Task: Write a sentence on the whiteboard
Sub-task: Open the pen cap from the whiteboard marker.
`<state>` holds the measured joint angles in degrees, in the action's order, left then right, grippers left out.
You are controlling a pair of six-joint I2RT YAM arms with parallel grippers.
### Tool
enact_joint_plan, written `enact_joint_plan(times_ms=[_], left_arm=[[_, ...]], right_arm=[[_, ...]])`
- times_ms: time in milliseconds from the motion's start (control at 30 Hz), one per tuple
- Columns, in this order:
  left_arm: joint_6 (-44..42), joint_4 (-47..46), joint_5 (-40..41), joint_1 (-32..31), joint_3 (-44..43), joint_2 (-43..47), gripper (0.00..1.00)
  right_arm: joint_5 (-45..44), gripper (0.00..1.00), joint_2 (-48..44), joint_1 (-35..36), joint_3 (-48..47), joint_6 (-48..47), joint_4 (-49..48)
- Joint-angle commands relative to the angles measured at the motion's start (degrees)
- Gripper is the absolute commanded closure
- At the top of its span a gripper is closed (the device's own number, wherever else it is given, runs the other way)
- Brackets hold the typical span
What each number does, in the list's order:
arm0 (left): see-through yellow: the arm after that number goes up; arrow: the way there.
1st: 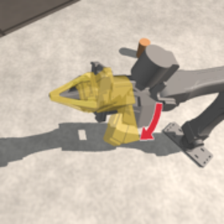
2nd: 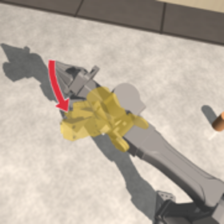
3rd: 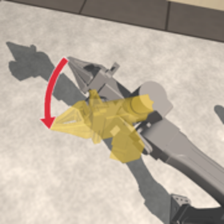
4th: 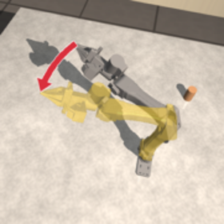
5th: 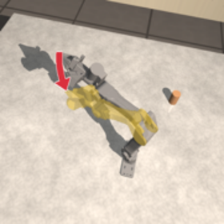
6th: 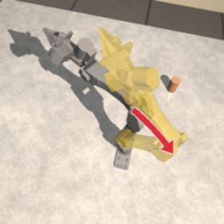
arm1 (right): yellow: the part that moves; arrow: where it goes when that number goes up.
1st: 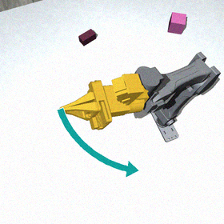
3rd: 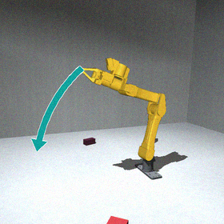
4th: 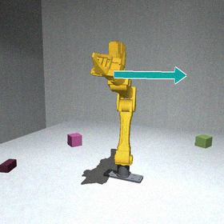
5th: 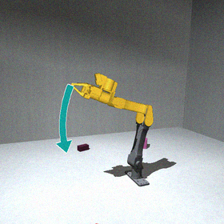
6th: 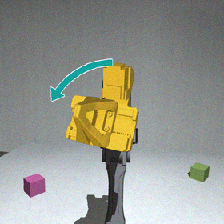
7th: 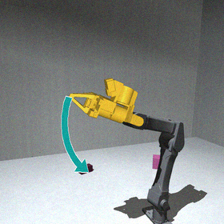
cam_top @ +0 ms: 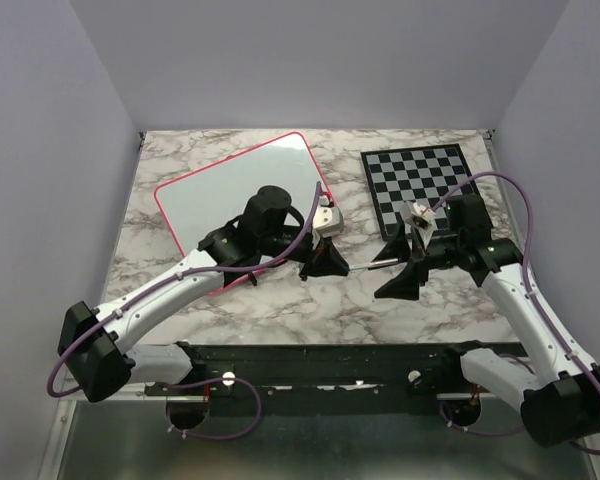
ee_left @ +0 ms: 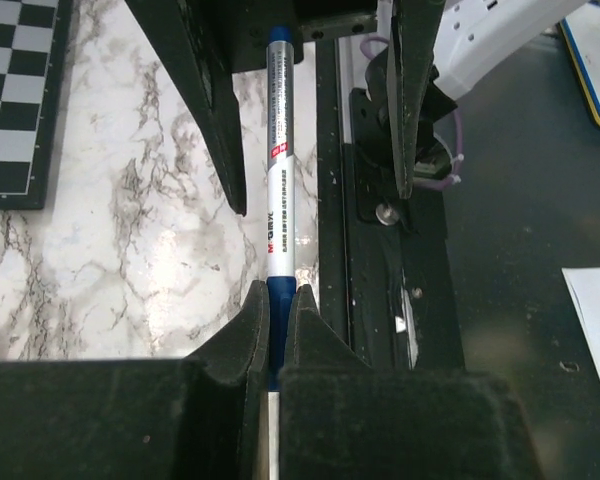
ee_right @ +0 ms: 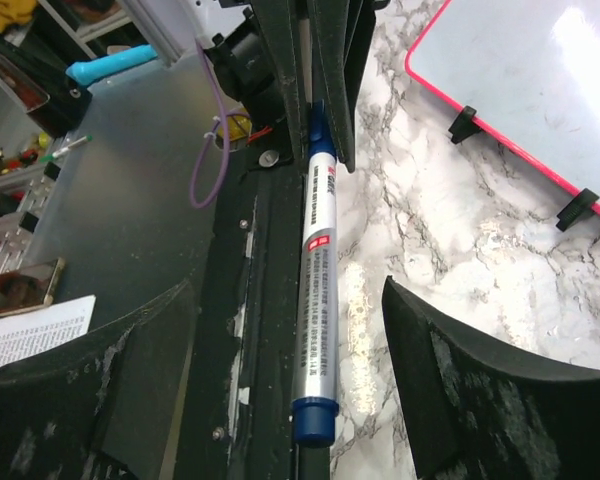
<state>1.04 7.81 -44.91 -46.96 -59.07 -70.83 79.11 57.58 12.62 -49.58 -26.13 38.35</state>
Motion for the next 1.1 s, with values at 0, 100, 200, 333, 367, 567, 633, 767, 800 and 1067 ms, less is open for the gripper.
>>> enact_joint_plan(times_ms=[0,100,200,333,367,567,633,767,800,1067], left_arm=[[-7.5,14.5,-4.0,0.1,-4.6,-2.8,1.00],[-9.6,18.9,-4.4,0.0,-6.8,-4.7,1.00],[-10.3,20.5,-4.8,0.0,-7.9,-5.8,1.00],[-9.9,20.1,-5.1,0.0,-9.1,-6.8,1.00],[-9.7,20.0,-4.9,0.0,-9.3,-7.0,1.00],[-7.5,16.1,-4.8,0.0,-7.9,-6.3,1.00],[-6.9,15.2,-4.6,-0.1,-7.5,-6.2,1.00],[-6.0,14.4,-3.6,0.0,-7.8,-6.5,1.00],[-6.0,14.4,-3.4,-0.1,-8.0,-6.6,1.00],[-5.4,14.0,-2.9,0.0,-8.3,-7.0,1.00]], right_arm=[[1.2,0.16,1.3,-0.1,-3.0,-8.8,8.1],[1.0,0.16,2.0,0.0,-3.8,-8.6,8.6],[0.3,0.19,2.8,0.7,-3.9,-7.7,7.9],[-1.1,0.26,3.8,2.9,-3.7,-4.9,5.9],[-1.5,0.31,3.9,3.4,-3.7,-4.5,5.3],[-3.5,0.36,5.3,5.1,-2.9,-2.3,3.1],[-4.2,0.36,5.5,5.7,-2.8,-1.9,2.9],[-5.5,0.47,6.0,6.5,-2.8,-1.3,2.1],[-5.8,0.50,6.0,6.6,-2.8,-1.1,1.9],[-6.4,0.66,6.5,7.1,-2.5,-0.2,1.1]])
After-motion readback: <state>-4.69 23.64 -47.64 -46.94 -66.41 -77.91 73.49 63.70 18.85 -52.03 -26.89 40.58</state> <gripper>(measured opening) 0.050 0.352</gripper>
